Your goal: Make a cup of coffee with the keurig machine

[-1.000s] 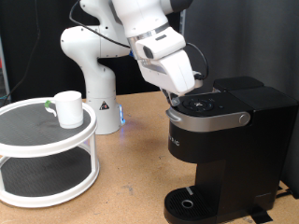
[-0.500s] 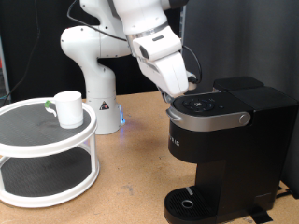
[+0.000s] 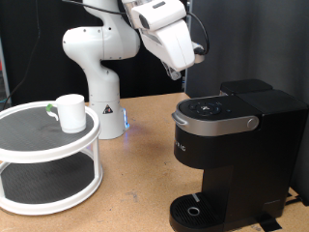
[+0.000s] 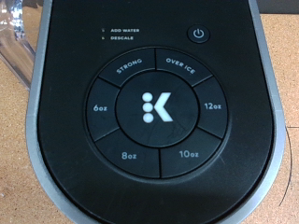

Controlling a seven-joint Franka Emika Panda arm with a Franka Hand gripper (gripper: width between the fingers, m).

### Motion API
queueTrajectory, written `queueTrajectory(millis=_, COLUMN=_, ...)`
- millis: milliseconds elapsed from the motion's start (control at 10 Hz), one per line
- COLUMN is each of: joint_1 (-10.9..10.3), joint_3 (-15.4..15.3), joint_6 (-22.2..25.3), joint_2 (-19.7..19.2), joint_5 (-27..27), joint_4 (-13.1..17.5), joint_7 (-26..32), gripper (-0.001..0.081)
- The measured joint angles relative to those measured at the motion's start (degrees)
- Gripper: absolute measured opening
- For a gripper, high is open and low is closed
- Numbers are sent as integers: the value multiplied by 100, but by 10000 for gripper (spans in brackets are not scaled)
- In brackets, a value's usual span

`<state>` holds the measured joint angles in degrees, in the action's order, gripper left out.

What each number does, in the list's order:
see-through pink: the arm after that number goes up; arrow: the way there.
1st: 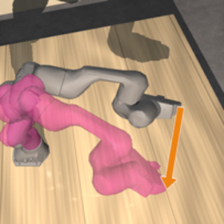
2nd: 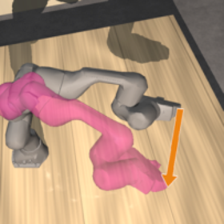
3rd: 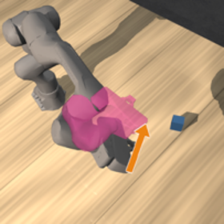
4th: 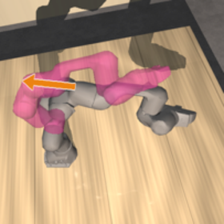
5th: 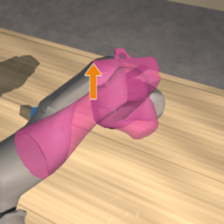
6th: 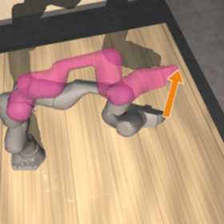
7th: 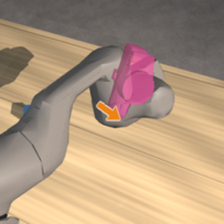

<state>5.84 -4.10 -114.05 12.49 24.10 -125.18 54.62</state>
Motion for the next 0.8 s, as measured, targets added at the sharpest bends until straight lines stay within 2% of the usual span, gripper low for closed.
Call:
queueTrajectory(millis=200, joint_1=8, joint_3=3, joint_6=86, joint_2=-13, joint_5=-176, joint_4=-21, joint_7=52, gripper=4)
queueTrajectory(millis=300, joint_1=23, joint_3=44, joint_6=231, joint_2=-2, joint_5=-318, joint_4=-46, joint_7=268, gripper=4)
queueTrajectory(millis=800, joint_1=210, joint_3=635, joint_6=1454, joint_2=395, joint_5=-617, joint_4=-210, joint_7=2150, gripper=4)
